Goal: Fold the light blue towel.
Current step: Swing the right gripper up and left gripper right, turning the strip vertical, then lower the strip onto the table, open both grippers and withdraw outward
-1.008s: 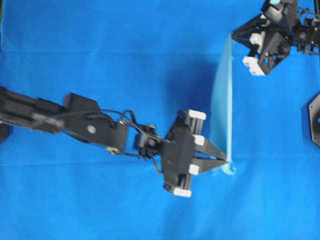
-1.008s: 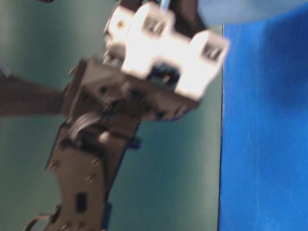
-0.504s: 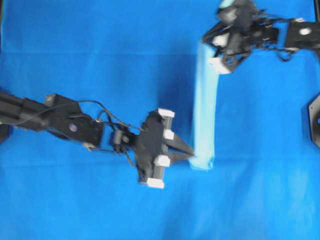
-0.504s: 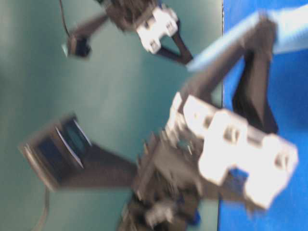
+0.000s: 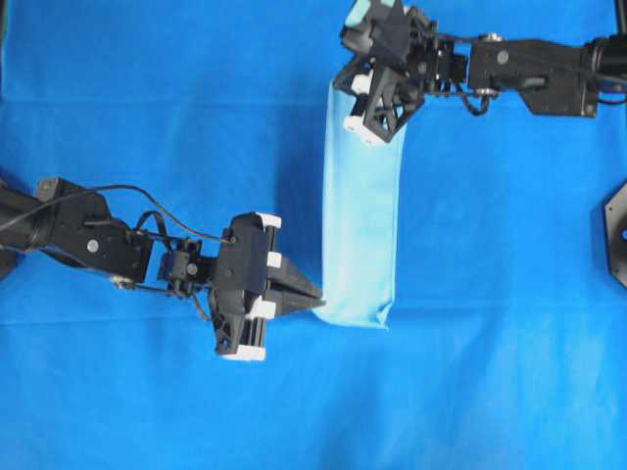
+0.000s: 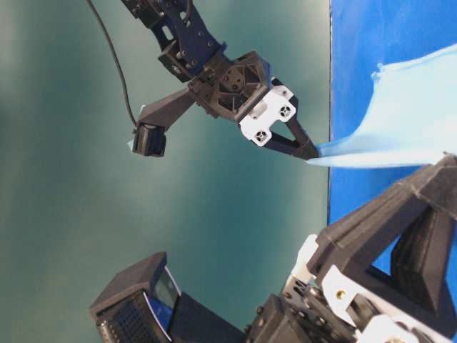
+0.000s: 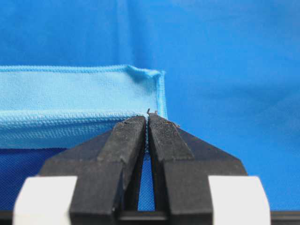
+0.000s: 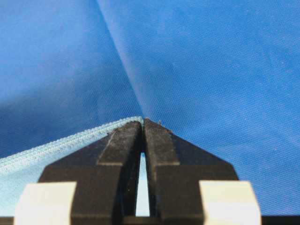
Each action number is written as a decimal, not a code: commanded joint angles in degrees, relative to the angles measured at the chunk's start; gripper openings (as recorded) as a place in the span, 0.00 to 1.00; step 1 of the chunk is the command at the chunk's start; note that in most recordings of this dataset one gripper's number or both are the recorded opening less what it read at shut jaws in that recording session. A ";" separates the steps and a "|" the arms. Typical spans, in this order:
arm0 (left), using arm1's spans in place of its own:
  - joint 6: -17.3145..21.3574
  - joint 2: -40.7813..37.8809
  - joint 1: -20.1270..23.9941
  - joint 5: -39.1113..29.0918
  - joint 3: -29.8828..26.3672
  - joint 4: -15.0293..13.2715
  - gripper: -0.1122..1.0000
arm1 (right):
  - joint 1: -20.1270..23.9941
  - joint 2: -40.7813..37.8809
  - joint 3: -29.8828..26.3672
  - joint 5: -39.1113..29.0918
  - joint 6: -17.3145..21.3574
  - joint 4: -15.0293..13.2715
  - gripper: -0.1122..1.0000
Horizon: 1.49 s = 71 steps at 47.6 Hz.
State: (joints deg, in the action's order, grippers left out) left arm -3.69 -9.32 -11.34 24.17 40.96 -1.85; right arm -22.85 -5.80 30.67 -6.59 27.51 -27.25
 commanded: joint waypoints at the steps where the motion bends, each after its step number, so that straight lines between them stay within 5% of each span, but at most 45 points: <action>1: -0.09 1.49 -1.67 0.44 -0.62 0.26 0.11 | -0.97 1.05 -1.14 0.35 0.18 -0.18 0.12; 11: 0.00 1.41 -0.88 0.44 -0.97 0.26 0.15 | -0.62 1.23 -0.88 0.53 -0.09 -0.26 0.12; 15: 0.35 1.41 -0.79 0.44 -1.14 0.26 0.29 | -0.09 1.23 -0.88 0.53 -0.97 -0.70 0.20; 24: 0.79 2.90 -0.53 -1.76 -1.41 0.26 0.74 | 0.44 1.58 -0.88 -0.18 -2.46 -0.70 0.67; 28: 0.70 5.10 -0.53 -4.83 -1.23 0.26 0.83 | 0.44 2.46 -0.79 -1.14 -2.37 -0.70 0.66; 46: 0.97 18.98 0.18 -21.27 1.85 0.26 0.82 | 4.39 13.36 2.72 -5.45 -2.29 -0.70 0.63; 71: 3.25 42.54 9.14 -5.89 23.64 0.26 0.81 | 7.03 36.74 26.89 12.74 0.97 1.85 0.63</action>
State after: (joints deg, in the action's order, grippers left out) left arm -0.62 29.44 -3.34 15.82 62.49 -1.76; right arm -16.08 28.21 55.55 3.69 28.39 -25.84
